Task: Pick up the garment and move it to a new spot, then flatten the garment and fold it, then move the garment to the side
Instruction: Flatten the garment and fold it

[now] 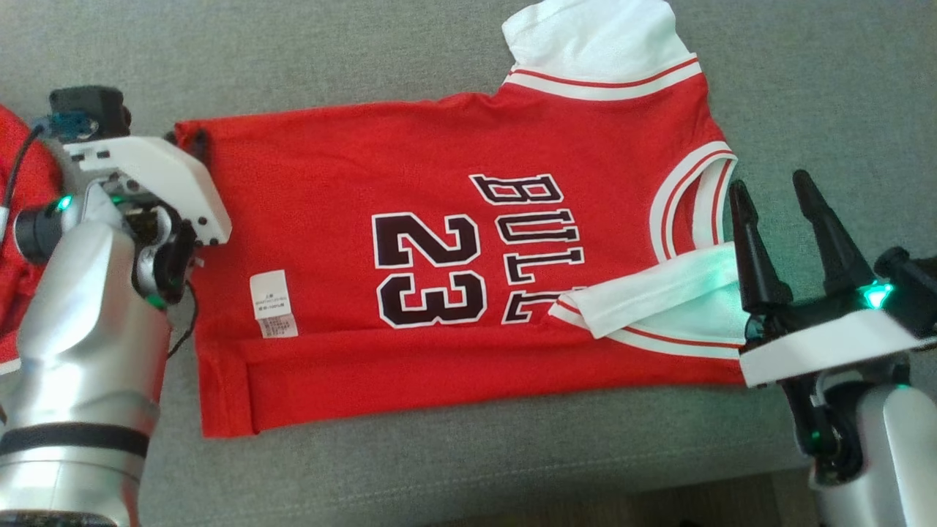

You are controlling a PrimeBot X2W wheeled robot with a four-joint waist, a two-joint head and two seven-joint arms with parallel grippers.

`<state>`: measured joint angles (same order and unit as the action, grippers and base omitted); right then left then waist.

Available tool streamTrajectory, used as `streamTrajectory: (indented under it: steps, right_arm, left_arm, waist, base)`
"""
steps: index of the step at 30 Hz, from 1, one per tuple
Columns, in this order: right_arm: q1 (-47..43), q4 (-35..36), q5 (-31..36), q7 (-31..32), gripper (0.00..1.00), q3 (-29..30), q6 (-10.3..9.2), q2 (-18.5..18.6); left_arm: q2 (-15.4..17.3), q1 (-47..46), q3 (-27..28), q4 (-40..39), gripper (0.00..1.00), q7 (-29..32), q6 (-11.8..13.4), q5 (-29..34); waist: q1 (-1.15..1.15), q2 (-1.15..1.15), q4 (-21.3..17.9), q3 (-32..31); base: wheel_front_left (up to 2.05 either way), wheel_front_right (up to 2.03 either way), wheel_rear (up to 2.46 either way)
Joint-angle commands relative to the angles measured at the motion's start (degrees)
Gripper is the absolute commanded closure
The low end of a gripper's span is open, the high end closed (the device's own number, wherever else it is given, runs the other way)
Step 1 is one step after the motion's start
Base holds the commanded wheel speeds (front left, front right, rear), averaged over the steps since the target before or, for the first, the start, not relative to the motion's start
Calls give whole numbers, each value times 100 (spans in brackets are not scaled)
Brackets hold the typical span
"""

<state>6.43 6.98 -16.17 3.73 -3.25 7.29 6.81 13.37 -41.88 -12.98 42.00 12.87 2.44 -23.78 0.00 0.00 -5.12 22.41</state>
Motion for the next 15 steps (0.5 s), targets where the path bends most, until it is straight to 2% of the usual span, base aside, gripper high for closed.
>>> streamTrajectory:
  steps: [1, 2, 10, 15]
  right_arm:
    - [153, 162, -51, 13, 0, -103, 20, 112]
    - [174, 135, -72, 16, 0, -101, 20, 133]
    - [671, -464, -310, 80, 0, 94, 20, 516]
    - [1337, -1085, -546, 104, 0, 183, 20, 799]
  left_arm:
    - [237, -184, 86, -80, 95, 34, -33, 18]
    - [251, -210, 61, -69, 100, 32, -52, 33]
    - [278, -337, -10, -75, 100, -285, -32, 108]
    - [141, -475, -86, -139, 100, -416, -10, 120]
  waist:
    - [0, 0, -7, 16]
    - [0, 0, -12, 23]
    - [0, 0, 22, 35]
    - [0, 0, 242, 210]
  base:
    - [0, 0, 0]
    - [0, 0, 0]
    - [0, 0, 0]
    - [0, 0, 0]
